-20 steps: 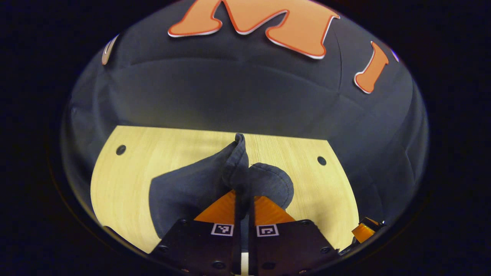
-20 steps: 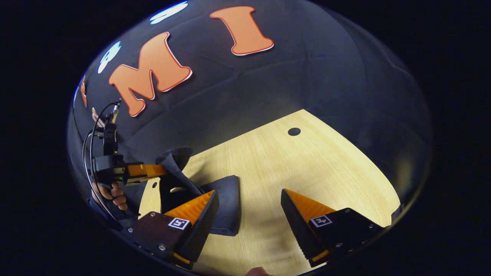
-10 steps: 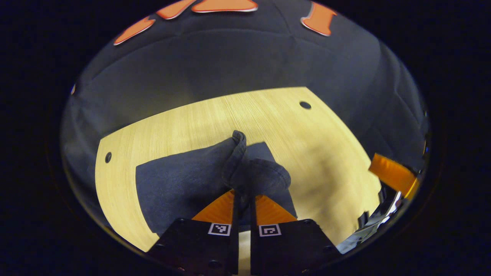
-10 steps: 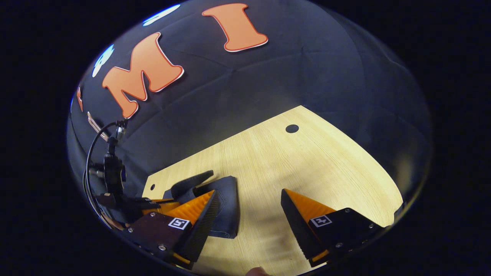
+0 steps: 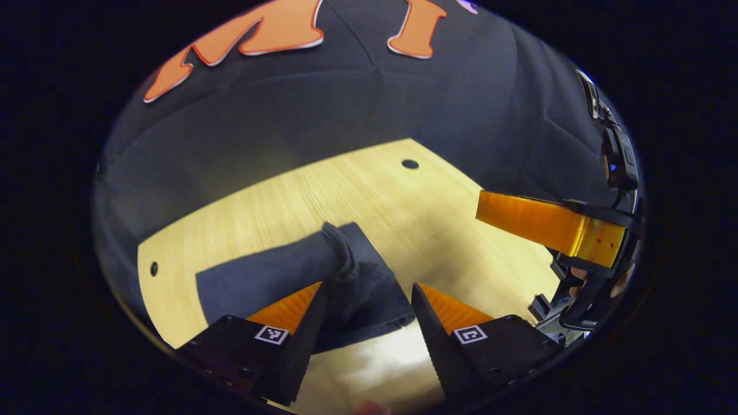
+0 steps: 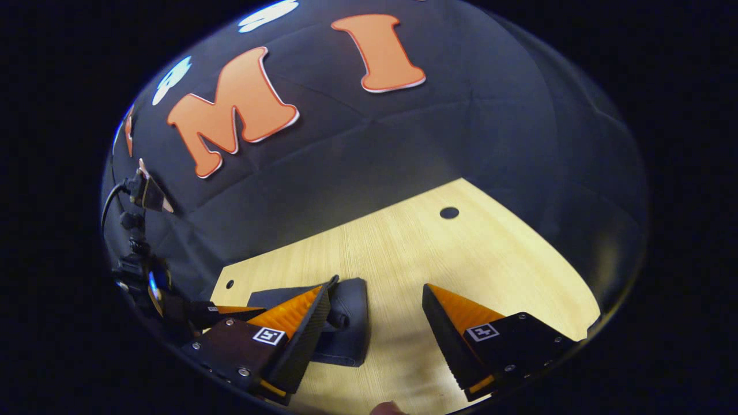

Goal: Grasp the waist and the cuffs of the jeans and fold them to make the two legs overlap; first hold the waist and fold one-third of the jeans toward the cuffs, then hold the cuffs and fold the remaining one-third in the same direction to finish folding.

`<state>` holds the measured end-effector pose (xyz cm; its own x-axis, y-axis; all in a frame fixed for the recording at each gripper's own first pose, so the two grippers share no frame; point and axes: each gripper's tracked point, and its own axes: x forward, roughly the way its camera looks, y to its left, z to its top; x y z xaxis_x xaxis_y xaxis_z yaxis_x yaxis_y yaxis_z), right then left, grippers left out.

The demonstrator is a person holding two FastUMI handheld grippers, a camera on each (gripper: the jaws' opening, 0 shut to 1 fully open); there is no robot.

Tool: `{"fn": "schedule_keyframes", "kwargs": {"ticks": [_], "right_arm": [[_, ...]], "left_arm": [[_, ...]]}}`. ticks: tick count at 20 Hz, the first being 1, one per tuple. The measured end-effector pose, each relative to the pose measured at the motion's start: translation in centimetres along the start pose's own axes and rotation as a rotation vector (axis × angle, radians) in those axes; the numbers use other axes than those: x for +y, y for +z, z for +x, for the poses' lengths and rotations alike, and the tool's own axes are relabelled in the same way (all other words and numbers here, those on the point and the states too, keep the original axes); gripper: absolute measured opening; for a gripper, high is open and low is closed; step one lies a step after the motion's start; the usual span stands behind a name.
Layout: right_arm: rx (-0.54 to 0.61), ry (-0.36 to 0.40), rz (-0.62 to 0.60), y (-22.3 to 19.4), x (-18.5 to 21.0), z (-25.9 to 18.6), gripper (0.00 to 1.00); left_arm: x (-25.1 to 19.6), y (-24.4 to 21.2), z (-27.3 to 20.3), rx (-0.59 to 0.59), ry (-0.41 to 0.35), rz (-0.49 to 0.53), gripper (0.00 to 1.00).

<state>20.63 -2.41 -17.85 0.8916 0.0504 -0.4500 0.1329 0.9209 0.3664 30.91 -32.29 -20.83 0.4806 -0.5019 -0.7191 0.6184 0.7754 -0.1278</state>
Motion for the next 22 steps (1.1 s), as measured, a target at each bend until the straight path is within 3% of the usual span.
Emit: {"fn": "schedule_keyframes", "kwargs": {"ticks": [7,11,14,22], "right_arm": [[-0.302,0.049,-0.176,6.8,6.1,-3.7,0.98],[-0.411,0.094,-0.302,8.4,10.0,-6.5,0.98],[-0.462,0.128,-0.349,8.5,12.6,-7.6,0.97],[-0.547,0.202,-0.362,8.1,15.0,-9.5,0.97]], "left_arm": [[7.1,6.4,-10.2,-0.379,0.164,-0.081,0.88],[10.6,8.1,-16.3,-0.551,0.303,-0.088,0.89],[10.9,9.5,-20.1,-0.688,0.373,-0.062,0.88],[11.6,7.6,-24.5,-0.820,0.530,-0.023,0.88]]}}
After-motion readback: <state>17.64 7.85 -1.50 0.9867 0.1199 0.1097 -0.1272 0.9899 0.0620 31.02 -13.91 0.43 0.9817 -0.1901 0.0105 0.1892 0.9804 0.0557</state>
